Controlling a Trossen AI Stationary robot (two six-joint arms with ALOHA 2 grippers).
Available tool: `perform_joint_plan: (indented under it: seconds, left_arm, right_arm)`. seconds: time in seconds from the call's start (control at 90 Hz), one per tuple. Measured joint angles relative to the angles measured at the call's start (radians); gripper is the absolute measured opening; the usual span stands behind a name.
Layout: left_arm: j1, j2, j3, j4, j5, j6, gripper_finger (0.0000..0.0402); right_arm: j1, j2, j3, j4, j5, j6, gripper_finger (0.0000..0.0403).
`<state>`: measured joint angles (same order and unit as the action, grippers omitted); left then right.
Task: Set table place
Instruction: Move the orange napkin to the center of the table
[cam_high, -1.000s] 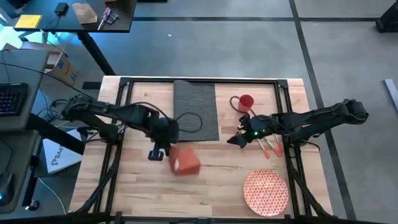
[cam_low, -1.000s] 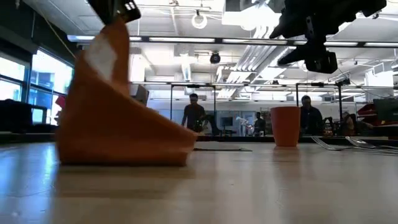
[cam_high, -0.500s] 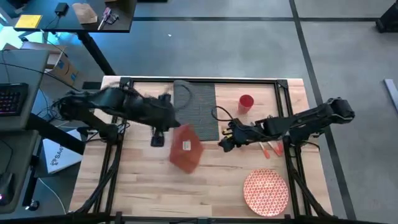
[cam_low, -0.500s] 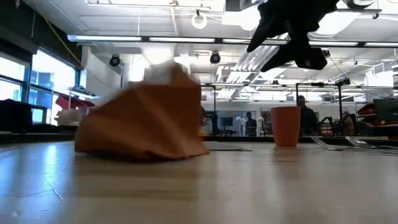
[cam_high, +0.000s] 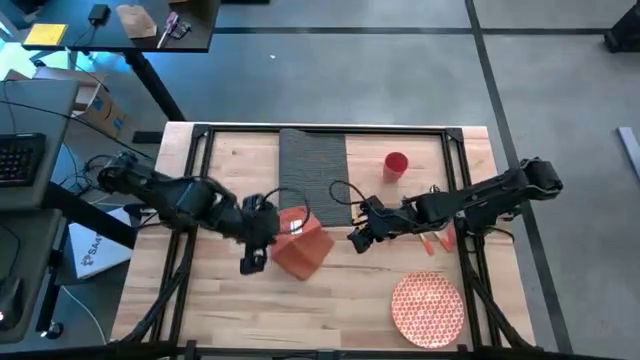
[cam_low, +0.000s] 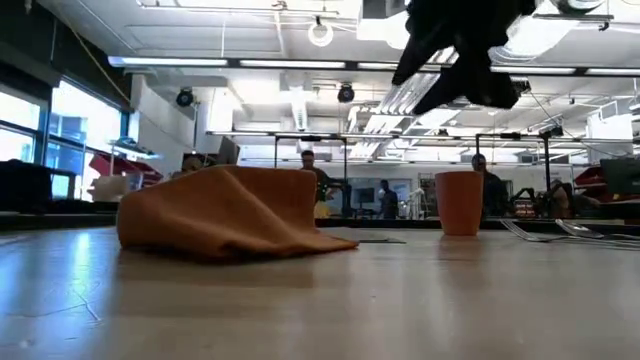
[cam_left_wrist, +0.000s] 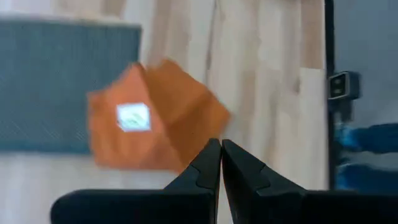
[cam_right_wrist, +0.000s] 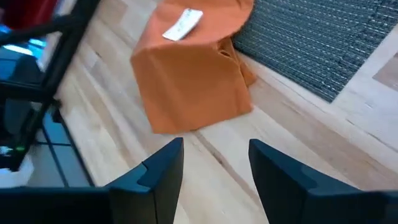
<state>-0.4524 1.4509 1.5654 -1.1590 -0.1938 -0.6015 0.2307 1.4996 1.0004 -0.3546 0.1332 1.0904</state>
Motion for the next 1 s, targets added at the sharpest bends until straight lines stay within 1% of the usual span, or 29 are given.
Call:
perform_joint_plan:
  seconds: [0.133,0.222,0.289,0.4,0.478,0.533,0.589,0.667,0.767,0.878,0.967,1.0]
  left_arm:
    - [-0.077,-0.001,0.0,0.002,-0.053,-0.133,0.0]
    - [-0.114,-0.001,0.0,0.002,-0.078,-0.183,0.0]
    - [-0.131,-0.001,0.0,0.002,-0.088,-0.202,0.0]
    - [-0.146,-0.001,0.0,0.002,-0.091,-0.231,0.0]
    - [-0.154,-0.001,0.0,0.002,-0.106,-0.255,0.0]
    - [-0.159,-0.001,0.0,0.002,-0.127,-0.269,0.0]
    - [-0.16,-0.001,0.0,0.003,-0.144,-0.278,0.0]
    - [-0.16,-0.002,0.0,0.003,-0.156,-0.28,0.0]
    - [-0.16,-0.002,0.0,0.004,-0.157,-0.28,0.0]
    - [-0.158,-0.002,0.0,0.004,-0.174,-0.279,0.0]
    - [-0.157,-0.002,0.0,0.004,-0.183,-0.279,0.0]
    - [-0.156,-0.002,0.0,0.005,-0.184,-0.279,0.0]
  right_arm:
    - [-0.047,0.105,0.0,0.169,-0.082,-0.067,0.0165]
    - [-0.096,0.178,0.0,0.281,-0.128,-0.103,0.0168]
    - [-0.131,0.22,0.0,0.347,-0.159,-0.103,0.0177]
    - [-0.177,0.262,0.0,0.396,-0.18,-0.065,0.0206]
    - [-0.198,0.283,0.0,0.415,-0.185,-0.098,0.0224]
    - [-0.207,0.293,0.0,0.439,-0.208,-0.112,0.0228]
    - [-0.214,0.307,0.001,0.448,-0.222,-0.109,0.0225]
    - [-0.218,0.336,0.0,0.469,-0.226,-0.105,0.0206]
    - [-0.218,0.375,0.0,0.584,-0.27,-0.103,0.0166]
    - [-0.213,0.422,0.001,0.701,-0.313,-0.084,0.0101]
    - [-0.208,0.431,0.001,0.729,-0.318,-0.091,0.0035]
    - [-0.207,0.418,0.012,0.729,-0.32,-0.105,0.0018]
